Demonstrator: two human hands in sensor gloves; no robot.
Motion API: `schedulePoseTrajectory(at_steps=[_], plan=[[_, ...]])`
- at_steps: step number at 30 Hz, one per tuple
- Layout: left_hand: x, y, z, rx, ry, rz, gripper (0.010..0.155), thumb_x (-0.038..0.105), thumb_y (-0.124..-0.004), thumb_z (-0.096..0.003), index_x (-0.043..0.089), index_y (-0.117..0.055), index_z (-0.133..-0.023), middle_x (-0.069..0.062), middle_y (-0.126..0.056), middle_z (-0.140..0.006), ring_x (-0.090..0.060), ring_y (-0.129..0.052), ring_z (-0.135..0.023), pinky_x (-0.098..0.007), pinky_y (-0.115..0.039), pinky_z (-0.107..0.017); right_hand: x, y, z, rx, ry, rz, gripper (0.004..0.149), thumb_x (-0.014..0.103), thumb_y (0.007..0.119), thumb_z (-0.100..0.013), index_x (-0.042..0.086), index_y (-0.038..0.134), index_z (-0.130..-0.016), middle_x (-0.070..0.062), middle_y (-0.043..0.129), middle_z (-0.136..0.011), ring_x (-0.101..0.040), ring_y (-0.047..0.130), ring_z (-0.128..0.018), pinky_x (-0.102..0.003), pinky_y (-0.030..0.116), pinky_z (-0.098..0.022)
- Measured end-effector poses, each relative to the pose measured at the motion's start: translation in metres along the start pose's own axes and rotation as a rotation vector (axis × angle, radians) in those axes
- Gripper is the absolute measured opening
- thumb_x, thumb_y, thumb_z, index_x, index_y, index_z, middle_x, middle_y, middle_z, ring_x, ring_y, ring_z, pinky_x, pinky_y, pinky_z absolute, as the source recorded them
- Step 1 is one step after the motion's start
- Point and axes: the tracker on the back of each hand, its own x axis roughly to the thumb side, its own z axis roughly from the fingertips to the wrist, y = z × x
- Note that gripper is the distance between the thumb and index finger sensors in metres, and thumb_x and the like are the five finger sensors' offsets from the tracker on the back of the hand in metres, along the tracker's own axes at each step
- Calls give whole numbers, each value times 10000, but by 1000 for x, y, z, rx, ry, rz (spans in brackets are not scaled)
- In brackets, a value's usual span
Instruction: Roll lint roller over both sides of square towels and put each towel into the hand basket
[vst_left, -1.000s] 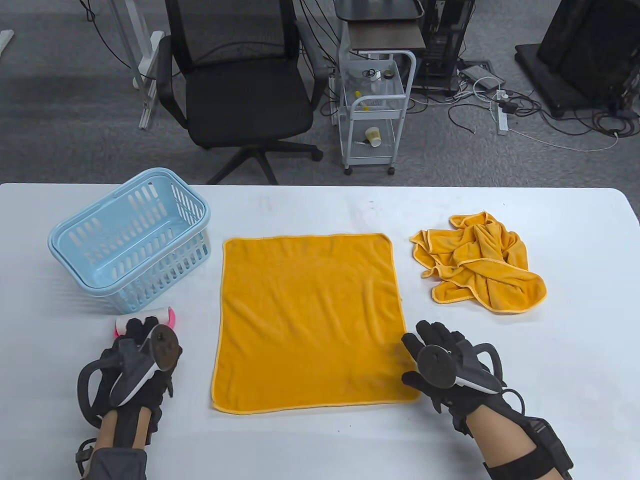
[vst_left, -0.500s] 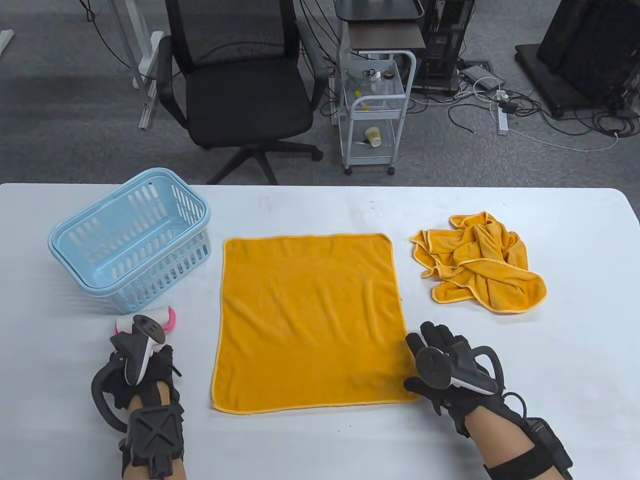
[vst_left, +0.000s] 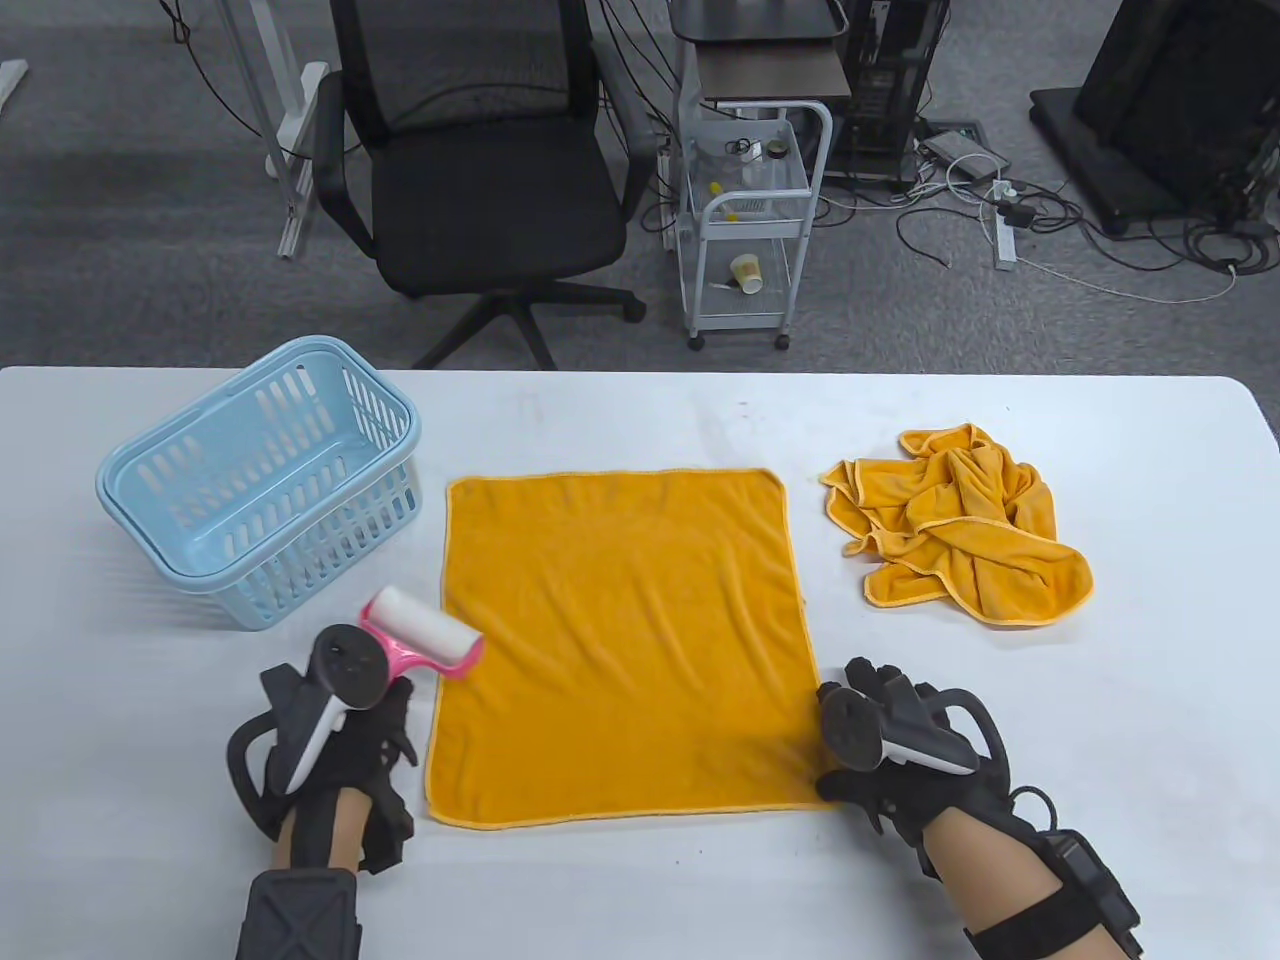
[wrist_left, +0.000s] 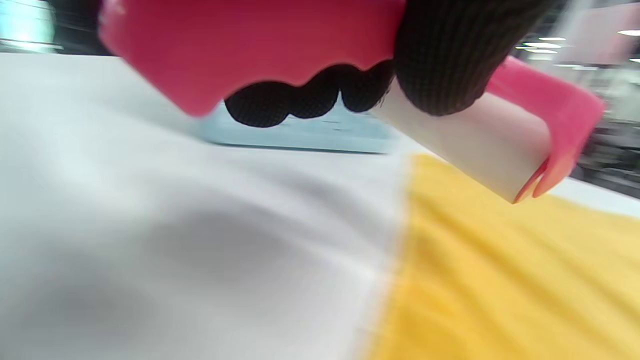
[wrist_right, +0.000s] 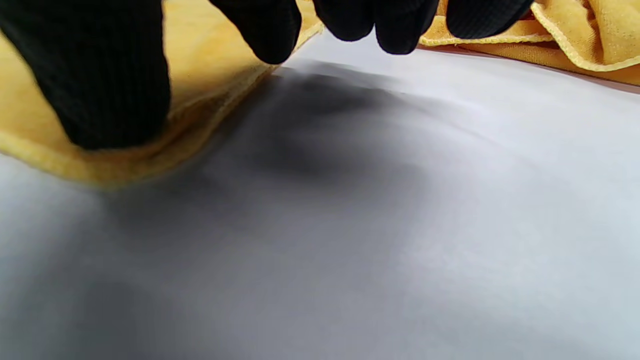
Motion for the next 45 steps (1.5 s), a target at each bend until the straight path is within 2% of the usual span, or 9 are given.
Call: schedulePoseTrajectory(at_steps=[7,10,14,18,22,31,36,40,45], plan=[[140,-46,15,-162,-454,-100,512,500,-757,-489,395,-642,-977,4,-826,-975,-321,-933,-827,-587,-774,-642,-1,1,0,7,2,-8,933,602,876,-459,122,475,-1150,-273,370,-1156,-568,471,-1023,-728,527,-652],[177,-74,13,-228,-567,-165,518,502,-743,-487,402,-624,-981,19,-827,-960,-296,-937,-802,-568,-783,-638,-2,1,0,12,3,-17,931,605,871,-460,119,478,-1149,-272,371,-1155,-565,471,-1023,-728,528,-652],[197,-100,6,-288,-617,-208,520,499,-744,-488,400,-622,-984,17,-830,-952,-296,-936,-793,-562,-781,-637,-2,1,1,15,2,-19,930,605,872,-459,119,480,-1148,-273,371,-1155,-567,472,-1021,-727,528,-653],[193,-110,0,-290,-603,-334,532,495,-761,-482,377,-635,-986,13,-848,-932,-300,-948,-765,-559,-786,-622,-3,1,0,16,0,-20,930,604,873,-459,118,479,-1149,-274,370,-1155,-567,471,-1022,-728,528,-652],[169,-98,-4,-263,-525,-571,507,449,-846,-473,388,-649,-937,61,-882,-871,-245,-988,-718,-527,-825,-610,-3,1,0,15,-1,-17,928,600,876,-458,118,486,-1148,-273,374,-1156,-567,470,-1022,-728,526,-652],[58,-50,-9,-221,-178,-918,400,375,-868,-490,438,-708,-851,95,-897,-864,-230,-992,-748,-543,-800,-661,-3,1,0,15,-1,-19,920,596,878,-458,116,499,-1145,-272,385,-1154,-567,477,-1020,-728,530,-651],[13,-28,-10,-237,-75,-960,408,379,-870,-490,454,-705,-855,109,-877,-889,-218,-974,-779,-553,-777,-682,-2,1,0,15,-2,-18,913,593,878,-460,115,505,-1144,-273,389,-1153,-566,480,-1020,-728,529,-651],[20,-20,-14,-254,-147,-757,441,386,-873,-492,452,-679,-882,111,-859,-898,-211,-959,-775,-557,-770,-679,-2,1,0,14,-5,-16,911,589,879,-461,115,505,-1143,-274,391,-1153,-568,481,-1019,-728,531,-649],[88,-30,-29,-183,-340,-591,486,399,-868,-481,420,-649,-915,101,-856,-890,-199,-968,-747,-534,-798,-654,-3,2,-1,19,-3,-31,909,590,876,-462,115,506,-1143,-271,395,-1152,-565,484,-1018,-727,533,-649]])
